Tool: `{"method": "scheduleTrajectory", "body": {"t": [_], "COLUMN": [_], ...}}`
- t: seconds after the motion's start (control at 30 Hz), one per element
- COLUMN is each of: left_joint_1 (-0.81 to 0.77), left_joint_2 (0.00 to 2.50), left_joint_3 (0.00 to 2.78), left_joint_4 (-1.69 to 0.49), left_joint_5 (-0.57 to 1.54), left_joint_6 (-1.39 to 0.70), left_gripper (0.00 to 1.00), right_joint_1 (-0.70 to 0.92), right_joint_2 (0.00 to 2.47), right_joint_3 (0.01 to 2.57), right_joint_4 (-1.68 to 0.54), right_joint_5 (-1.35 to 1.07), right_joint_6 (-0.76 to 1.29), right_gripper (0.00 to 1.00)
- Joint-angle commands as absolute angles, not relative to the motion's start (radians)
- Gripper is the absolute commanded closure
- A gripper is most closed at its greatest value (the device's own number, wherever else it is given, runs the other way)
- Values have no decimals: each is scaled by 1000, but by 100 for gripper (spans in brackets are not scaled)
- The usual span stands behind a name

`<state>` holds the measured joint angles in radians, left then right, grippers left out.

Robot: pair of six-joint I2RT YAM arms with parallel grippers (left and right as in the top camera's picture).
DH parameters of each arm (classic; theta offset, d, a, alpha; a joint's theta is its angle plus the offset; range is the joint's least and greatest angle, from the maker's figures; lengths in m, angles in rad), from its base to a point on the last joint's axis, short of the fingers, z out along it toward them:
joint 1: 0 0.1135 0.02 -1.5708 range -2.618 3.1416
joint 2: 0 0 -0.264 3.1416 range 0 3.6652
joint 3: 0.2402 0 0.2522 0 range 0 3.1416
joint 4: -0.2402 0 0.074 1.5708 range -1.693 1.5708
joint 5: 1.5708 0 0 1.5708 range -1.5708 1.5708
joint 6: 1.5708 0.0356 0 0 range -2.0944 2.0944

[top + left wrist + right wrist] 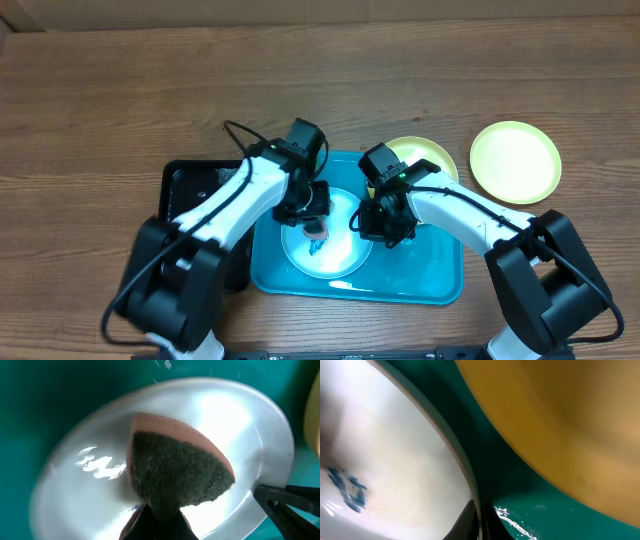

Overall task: Clean dirty plates on tray and stack at the side
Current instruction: 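Lift the sponge from the black tray onto the white plate, left gripper, then scrub the white plate with the sponge in the left gripper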

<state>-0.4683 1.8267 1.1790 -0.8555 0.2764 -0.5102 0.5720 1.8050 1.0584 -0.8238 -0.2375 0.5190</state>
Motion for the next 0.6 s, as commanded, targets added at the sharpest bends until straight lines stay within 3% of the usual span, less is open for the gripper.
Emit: {"method": "scheduleTrajectory", "body": {"t": [0.0,0.23,0.57], "left_joint_1": [-471,-472,-472], "left_joint_2": [1876,1882,1886], "left_joint_3": [1198,1198,1198], "left_joint_4": [-849,-861,-1005], "left_joint_5": [418,430,4], "left_joint_6": [-502,-465,-430], "left_gripper": [96,96,96], "right_joint_1": [582,582,582], "right_joint_2": [1824,1824,1824], "right_joint_3": [1066,1066,1066], "right_joint_4": [-804,-775,-767], "right_joint_5": [-297,-395,-396], "right_joint_6": [500,527,531], "right_gripper": [96,96,96]}}
